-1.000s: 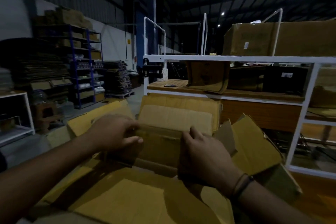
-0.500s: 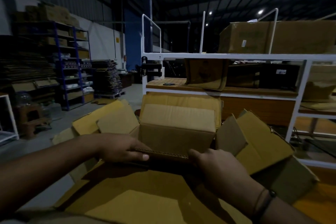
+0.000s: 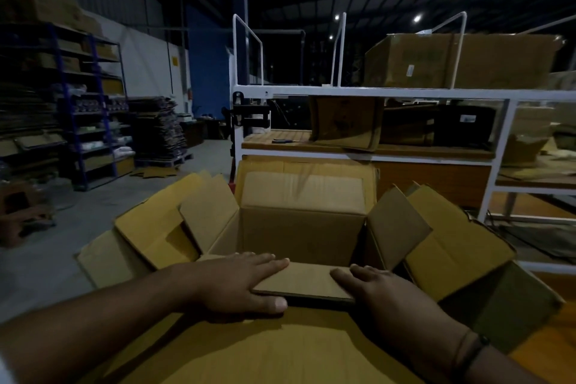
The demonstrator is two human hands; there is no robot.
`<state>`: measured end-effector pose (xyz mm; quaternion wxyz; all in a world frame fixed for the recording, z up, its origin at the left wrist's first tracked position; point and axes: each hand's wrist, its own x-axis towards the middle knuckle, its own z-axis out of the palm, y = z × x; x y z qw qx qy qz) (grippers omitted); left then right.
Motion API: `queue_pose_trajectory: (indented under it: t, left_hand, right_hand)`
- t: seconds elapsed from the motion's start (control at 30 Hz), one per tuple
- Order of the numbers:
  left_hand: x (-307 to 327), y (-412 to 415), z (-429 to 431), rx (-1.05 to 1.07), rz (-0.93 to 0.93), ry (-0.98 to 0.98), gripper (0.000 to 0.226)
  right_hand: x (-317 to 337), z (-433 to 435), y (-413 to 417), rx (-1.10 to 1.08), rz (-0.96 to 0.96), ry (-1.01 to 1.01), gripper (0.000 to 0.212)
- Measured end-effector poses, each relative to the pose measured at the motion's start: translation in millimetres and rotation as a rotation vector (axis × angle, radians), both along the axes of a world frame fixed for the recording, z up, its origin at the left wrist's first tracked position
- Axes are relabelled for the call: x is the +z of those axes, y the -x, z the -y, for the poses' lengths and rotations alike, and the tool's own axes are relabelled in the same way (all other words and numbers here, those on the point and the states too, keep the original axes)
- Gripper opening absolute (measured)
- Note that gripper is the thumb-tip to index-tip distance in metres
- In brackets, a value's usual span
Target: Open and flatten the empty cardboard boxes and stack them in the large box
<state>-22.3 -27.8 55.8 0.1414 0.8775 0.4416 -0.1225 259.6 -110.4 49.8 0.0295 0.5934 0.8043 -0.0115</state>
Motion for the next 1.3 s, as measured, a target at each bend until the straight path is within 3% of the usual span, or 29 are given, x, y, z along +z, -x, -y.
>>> queue_pose_trajectory:
  t: [0.13, 0.27, 0.4, 0.57, 0.7, 0.93, 1.13, 1.3]
  left_hand:
    - [-0.7, 14.9, -12.8, -0.025, 0.049, 0.095, 0.082]
    - [-12.9, 31.1, -30.7, 0.065, 0.045, 0.009, 0.078]
    - [-19.7, 51.5, -48.3, 0.306, -0.179, -0.224, 0.109]
    - [-25.8, 61.8, -57.6, 0.414, -0.167, -0.252, 0.142]
    - [-34.8, 62.8, -61.6, 0.424, -0.145, -0.277, 0.140]
    - [-40.3, 61.5, -59.4, 0.429, -0.118, -0.307, 0.142]
    - [-42.1, 58.3, -58.1, 0.434, -0.111, -0.320, 0.141]
    - [-37.9, 56.2, -63.2, 0.456, -0.139, -0.280, 0.142]
  right_hand:
    - [15.9, 1.5, 4.3, -0.033, -0.013, 0.109, 0.071]
    - [19.3, -12.3, 2.3, -0.067, -0.134, 0.085, 0.087]
    - [-1.5, -43.3, -16.3, -0.174, 0.010, -0.079, 0.089]
    - [-22.2, -60.8, -35.8, -0.334, -0.043, -0.087, 0.095]
    - [-33.4, -68.9, -40.9, -0.321, 0.000, -0.157, 0.109]
    - [-32.6, -71.3, -35.7, -0.310, 0.004, -0.081, 0.093]
    - [-46.9, -81.8, -24.2, -0.248, -0.015, -0.056, 0.116]
    - [-48.4, -83.8, -19.5, -0.190, -0.075, -0.104, 0.108]
